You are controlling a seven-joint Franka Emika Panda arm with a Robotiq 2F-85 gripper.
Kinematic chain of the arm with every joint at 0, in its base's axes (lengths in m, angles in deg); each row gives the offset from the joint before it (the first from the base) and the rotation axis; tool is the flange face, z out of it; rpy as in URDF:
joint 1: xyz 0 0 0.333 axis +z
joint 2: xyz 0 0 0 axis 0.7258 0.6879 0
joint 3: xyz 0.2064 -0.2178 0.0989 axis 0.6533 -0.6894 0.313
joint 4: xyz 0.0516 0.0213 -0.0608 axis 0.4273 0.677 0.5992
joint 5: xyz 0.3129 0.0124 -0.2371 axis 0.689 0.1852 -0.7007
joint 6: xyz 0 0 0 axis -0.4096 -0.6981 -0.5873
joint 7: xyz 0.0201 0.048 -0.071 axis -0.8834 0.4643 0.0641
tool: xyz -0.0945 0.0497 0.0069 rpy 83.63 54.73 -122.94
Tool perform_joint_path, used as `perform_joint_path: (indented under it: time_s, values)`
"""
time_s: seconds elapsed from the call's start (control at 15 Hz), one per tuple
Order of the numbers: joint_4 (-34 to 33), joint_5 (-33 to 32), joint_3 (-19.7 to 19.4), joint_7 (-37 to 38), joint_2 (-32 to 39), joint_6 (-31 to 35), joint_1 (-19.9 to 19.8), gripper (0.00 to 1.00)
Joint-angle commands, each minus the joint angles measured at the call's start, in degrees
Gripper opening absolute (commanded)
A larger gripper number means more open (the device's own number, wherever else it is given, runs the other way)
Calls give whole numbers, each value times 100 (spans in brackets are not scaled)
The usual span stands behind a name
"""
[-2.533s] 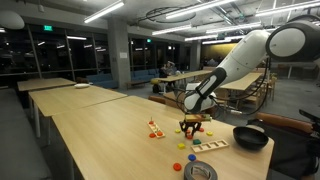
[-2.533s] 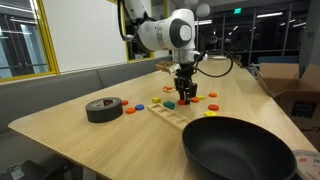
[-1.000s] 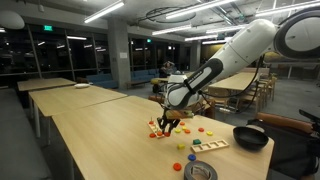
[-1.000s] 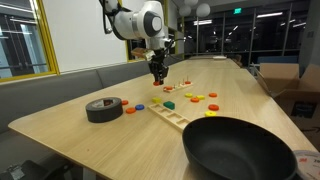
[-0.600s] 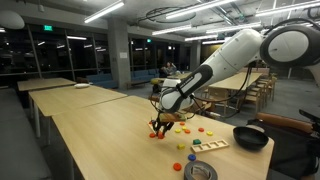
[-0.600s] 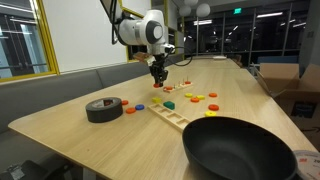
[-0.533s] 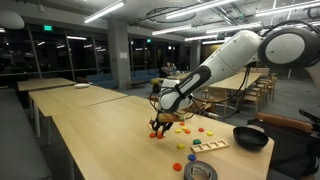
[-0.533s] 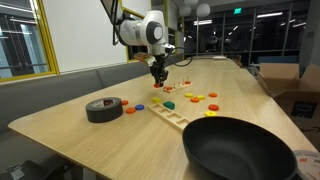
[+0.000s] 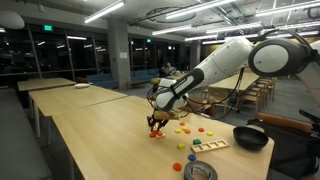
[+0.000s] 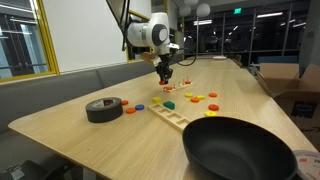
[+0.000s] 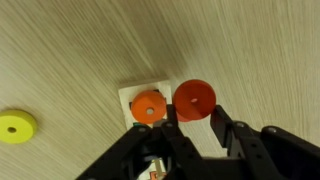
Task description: Put the round orange block on the first position from the end closest to you on the wooden board
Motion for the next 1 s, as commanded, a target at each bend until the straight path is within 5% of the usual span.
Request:
perform_joint_path:
  time_s: [0.0, 0.93]
  values:
    - [-491, 162, -80, -43, 305, 113, -35, 18]
    - [-1358, 177, -174, -27, 901, 82, -168, 18]
